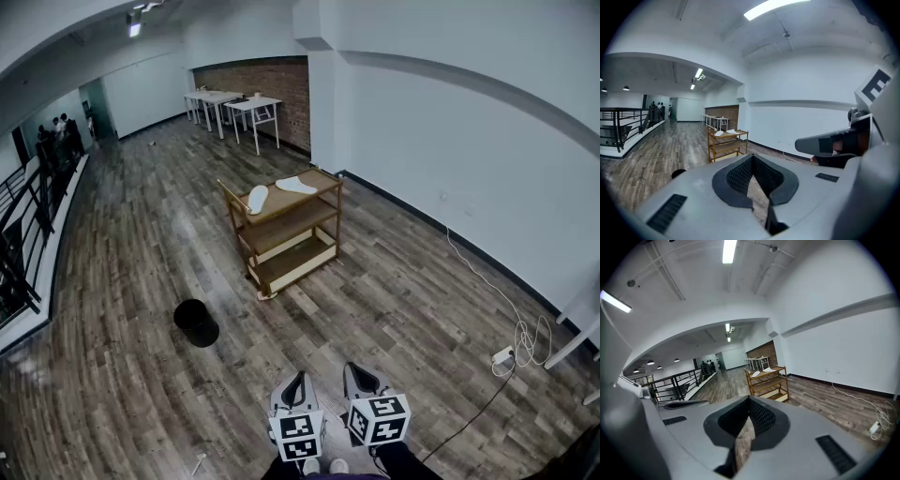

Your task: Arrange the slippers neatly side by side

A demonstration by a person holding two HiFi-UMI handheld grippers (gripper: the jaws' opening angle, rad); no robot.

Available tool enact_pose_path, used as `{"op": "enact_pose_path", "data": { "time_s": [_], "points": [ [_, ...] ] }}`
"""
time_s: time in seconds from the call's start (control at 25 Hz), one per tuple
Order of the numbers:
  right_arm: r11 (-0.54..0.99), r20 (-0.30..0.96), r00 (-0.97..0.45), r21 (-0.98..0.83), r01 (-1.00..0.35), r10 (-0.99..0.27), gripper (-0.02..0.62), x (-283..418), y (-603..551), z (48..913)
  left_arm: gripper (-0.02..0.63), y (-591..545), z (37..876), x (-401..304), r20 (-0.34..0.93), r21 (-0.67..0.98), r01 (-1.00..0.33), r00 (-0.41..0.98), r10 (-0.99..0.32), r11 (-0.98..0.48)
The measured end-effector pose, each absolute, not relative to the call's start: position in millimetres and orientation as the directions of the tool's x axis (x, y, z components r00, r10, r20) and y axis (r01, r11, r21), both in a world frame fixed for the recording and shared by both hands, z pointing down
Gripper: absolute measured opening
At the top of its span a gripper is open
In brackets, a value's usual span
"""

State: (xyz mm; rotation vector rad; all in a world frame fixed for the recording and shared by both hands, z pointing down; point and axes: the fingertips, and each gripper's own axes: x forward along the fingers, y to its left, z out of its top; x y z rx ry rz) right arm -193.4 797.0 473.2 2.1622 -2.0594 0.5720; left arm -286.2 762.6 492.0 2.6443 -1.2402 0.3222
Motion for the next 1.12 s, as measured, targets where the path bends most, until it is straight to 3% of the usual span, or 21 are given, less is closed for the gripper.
{"op": "enact_pose_path", "data": {
  "time_s": [1.12],
  "points": [
    [-0.140, 0.322, 0.060, -0.230, -0.963, -0.945, -0.002, -187, 800, 473, 0.000, 763, 504, -323, 0.303, 0.116, -0.809, 0.581, -0.755, -0.576]
  ]
}}
